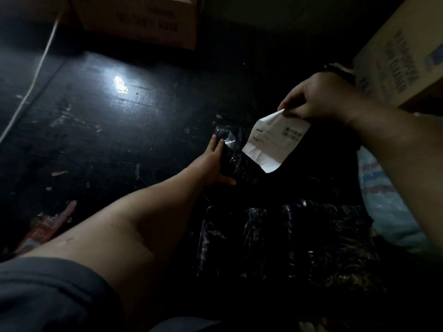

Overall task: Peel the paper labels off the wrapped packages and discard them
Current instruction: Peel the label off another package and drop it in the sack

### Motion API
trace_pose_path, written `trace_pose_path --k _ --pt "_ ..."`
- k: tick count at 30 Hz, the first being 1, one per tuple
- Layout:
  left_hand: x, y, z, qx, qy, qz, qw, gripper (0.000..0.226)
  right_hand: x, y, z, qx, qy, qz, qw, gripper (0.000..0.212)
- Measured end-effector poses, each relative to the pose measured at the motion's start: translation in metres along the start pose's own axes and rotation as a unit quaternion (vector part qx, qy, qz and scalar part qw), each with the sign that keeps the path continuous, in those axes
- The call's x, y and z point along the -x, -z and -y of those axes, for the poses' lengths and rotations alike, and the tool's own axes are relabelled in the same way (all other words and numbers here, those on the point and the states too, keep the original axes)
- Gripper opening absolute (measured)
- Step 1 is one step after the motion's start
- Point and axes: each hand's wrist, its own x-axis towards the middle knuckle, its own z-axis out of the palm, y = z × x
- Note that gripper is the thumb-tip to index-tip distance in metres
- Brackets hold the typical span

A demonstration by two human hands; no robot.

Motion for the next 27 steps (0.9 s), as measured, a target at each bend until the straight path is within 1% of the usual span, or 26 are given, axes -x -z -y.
trace_pose_path --k 3,7,9,11,13,14,16,20,24,25,27 --pt "0.001 0.0 -0.006 -0.028 0.015 0.003 1.0 0.147 0.006 -0.005 -0.003 -0.019 0.0 -0.036 0.999 0.02" --pt "0.002 -0.007 -0.009 -0.059 0.022 -0.009 0.998 0.145 0.015 -0.003 -0.004 -0.011 0.011 -0.06 0.998 0.022" --pt "0.002 -0.004 -0.016 -0.094 0.043 -0.008 0.995 0.141 0.021 0.0 -0.005 -0.021 0.007 -0.073 0.997 0.024" --pt "0.003 0.005 -0.028 -0.135 0.063 -0.001 0.989 0.128 0.029 0.003 -0.008 -0.033 0.002 -0.087 0.996 0.024" --pt "0.004 0.016 -0.042 -0.168 0.061 -0.007 0.984 0.107 0.038 0.007 -0.012 -0.05 -0.001 -0.102 0.994 0.023" --pt "0.002 0.019 -0.049 -0.175 0.053 -0.017 0.983 0.099 0.044 0.011 -0.015 -0.055 -0.002 -0.111 0.992 0.023" --pt "0.0 0.024 -0.067 -0.184 0.022 -0.039 0.982 0.092 0.057 0.02 -0.025 -0.057 -0.004 -0.13 0.99 0.024" --pt "-0.007 0.023 -0.127 -0.196 -0.067 -0.065 0.976 0.064 0.086 0.039 -0.056 -0.049 -0.018 -0.169 0.984 0.027" --pt "-0.011 0.003 -0.205 -0.19 -0.121 -0.072 0.972 0.057 0.118 0.054 -0.105 -0.061 -0.041 -0.199 0.977 0.038" --pt "-0.012 -0.005 -0.225 -0.191 -0.136 -0.077 0.969 0.054 0.127 0.058 -0.121 -0.056 -0.049 -0.2 0.977 0.036" --pt "-0.011 -0.024 -0.266 -0.194 -0.161 -0.082 0.964 0.05 0.147 0.067 -0.157 -0.035 -0.068 -0.201 0.977 0.026"
